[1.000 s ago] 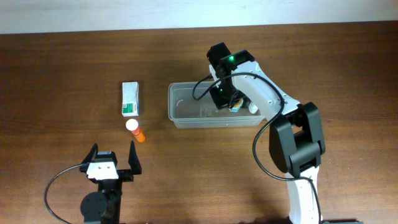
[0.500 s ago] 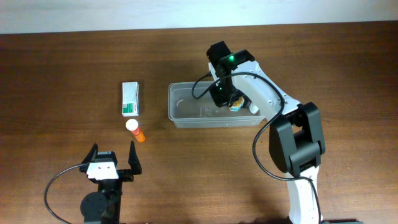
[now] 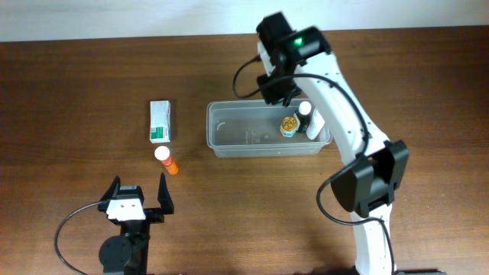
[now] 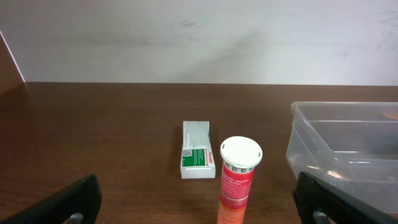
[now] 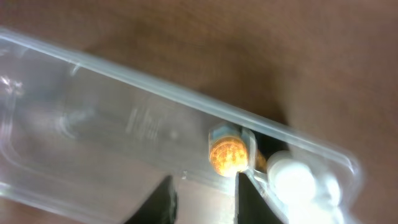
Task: Pack container
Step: 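Open right gripper, raise and retract right arm to the right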
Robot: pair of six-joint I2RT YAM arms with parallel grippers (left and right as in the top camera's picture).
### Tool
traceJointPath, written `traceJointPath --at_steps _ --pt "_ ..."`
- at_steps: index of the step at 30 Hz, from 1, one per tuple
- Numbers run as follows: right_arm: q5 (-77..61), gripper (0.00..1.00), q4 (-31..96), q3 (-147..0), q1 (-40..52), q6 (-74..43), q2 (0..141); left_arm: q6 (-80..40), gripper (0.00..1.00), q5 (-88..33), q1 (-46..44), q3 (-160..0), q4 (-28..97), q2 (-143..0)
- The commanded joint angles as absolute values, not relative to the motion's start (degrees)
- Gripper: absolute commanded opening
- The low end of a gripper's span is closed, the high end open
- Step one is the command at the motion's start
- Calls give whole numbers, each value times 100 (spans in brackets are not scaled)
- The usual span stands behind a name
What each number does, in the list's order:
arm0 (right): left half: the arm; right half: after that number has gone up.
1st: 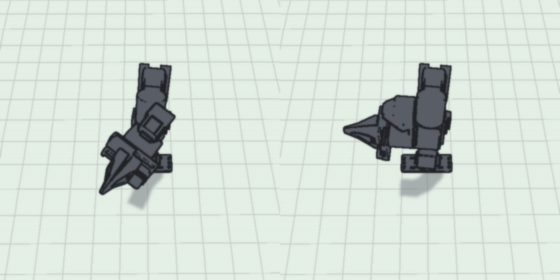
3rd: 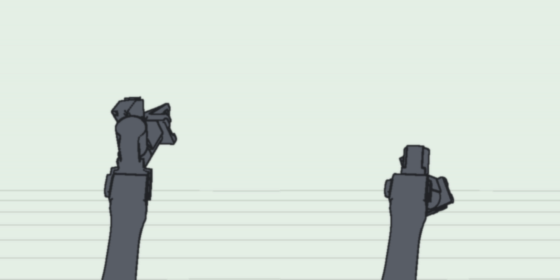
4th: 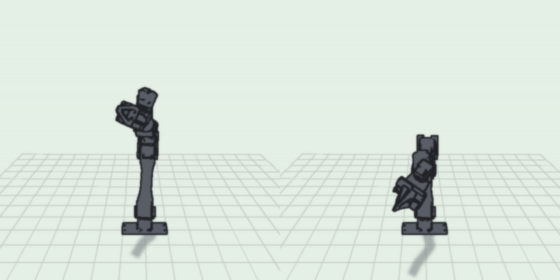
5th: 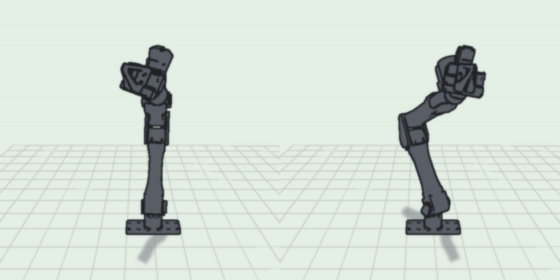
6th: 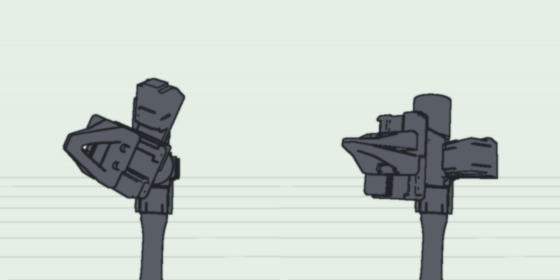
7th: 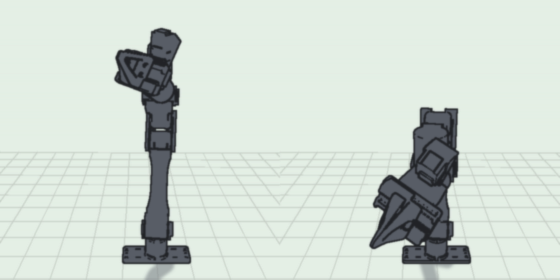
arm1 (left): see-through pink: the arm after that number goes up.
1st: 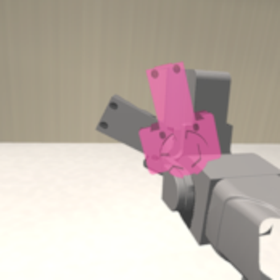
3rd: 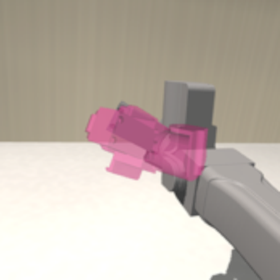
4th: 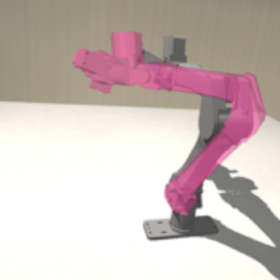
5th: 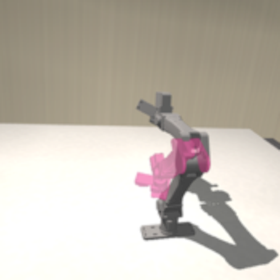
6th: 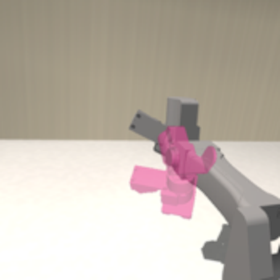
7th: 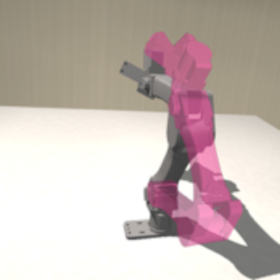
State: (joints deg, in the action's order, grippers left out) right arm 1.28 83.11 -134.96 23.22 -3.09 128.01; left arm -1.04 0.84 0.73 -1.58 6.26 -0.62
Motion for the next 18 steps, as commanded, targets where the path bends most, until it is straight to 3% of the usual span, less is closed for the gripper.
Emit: traceJointPath --at_steps 1,3,4,7,10,18 --pt "270 42 8792 -14488 2217 -346 12792 -16 99 25 102 -117 604 -34" --pt "384 61 9153 -14960 2158 -346 12787 -16 99 23 102 -117 604 -34" --pt "469 79 9386 -15235 2102 -349 12781 -16 99 25 102 -117 604 -34" --pt "532 95 9734 -15710 1905 -390 12737 -16 99 25 102 -117 604 -34" --pt "521 100 9734 -15707 1667 -495 12540 -16 99 25 102 -117 604 -34" --pt "523 98 9734 -15692 585 -635 12298 -16 99 25 102 -117 604 -34"
